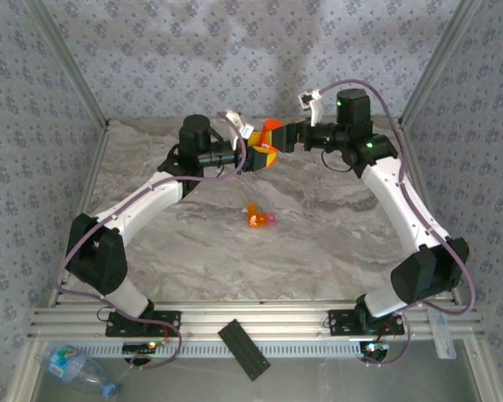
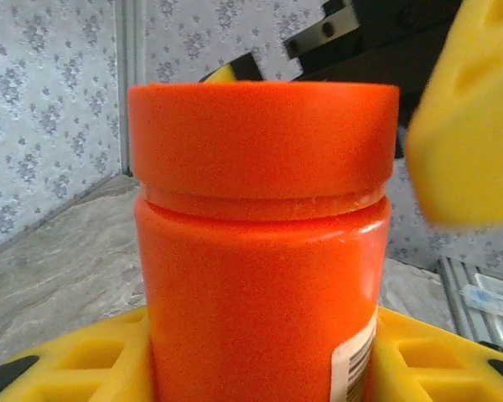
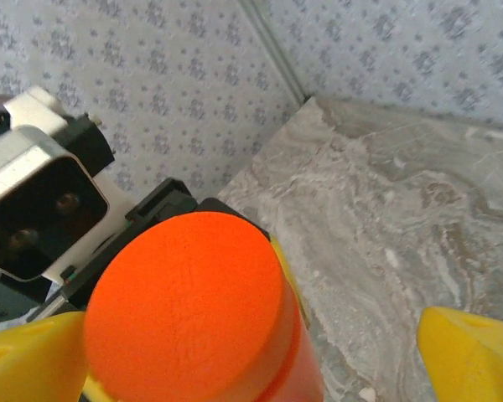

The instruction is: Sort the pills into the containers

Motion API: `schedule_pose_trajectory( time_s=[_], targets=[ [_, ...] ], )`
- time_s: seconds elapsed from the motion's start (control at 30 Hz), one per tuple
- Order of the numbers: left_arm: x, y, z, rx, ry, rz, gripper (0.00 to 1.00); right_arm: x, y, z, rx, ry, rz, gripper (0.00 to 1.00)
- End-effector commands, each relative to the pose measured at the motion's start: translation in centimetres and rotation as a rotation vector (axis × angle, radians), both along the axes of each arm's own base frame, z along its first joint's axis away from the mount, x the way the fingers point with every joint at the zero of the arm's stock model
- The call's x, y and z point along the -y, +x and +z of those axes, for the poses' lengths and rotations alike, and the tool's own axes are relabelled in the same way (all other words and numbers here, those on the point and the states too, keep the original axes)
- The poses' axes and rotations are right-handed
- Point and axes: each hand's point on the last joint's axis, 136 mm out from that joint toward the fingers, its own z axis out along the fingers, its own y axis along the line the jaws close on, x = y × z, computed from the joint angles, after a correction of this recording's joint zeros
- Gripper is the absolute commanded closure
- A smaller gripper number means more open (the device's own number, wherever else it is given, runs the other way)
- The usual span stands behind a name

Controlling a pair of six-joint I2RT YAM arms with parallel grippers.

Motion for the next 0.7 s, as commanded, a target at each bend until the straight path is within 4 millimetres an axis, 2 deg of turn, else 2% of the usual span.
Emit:
schedule_pose_trajectory(
  time_s=[0.0, 0.17, 0.3, 0.37, 0.5, 0.67],
  targets=[
    [0.5, -1.0, 1.1, -0.004, -0.018, -0.077, 1.0, -1.1, -1.3, 1.3, 0.043, 0.001, 0.085, 0.01],
    [0.5, -1.1, 1.1, -0.009, -0.014, -0.084, 1.0, -1.8, -1.1, 0.7, 0.025, 0.005, 0.109, 0.13],
    [0.5, -1.1, 1.1, -0.006, -0.014, -0.083, 1.0, -2.2, -1.3, 0.3, 0.012, 0.006, 0.13, 0.33],
    [0.5, -1.1, 1.2, -0.006, -0.016, -0.082, 1.0, -2.4, -1.4, 0.1, 0.008, 0.003, 0.136, 0.4],
    [0.5, -1.1, 1.3, -0.003, -0.017, -0.083, 1.0, -2.5, -1.7, -0.4, -0.001, -0.006, 0.147, 0.37],
    [0.6, -1.0, 1.3, -0.003, -0.017, -0.083, 1.0, -2.5, -1.9, -0.9, -0.01, -0.012, 0.154, 0.41]
  ],
)
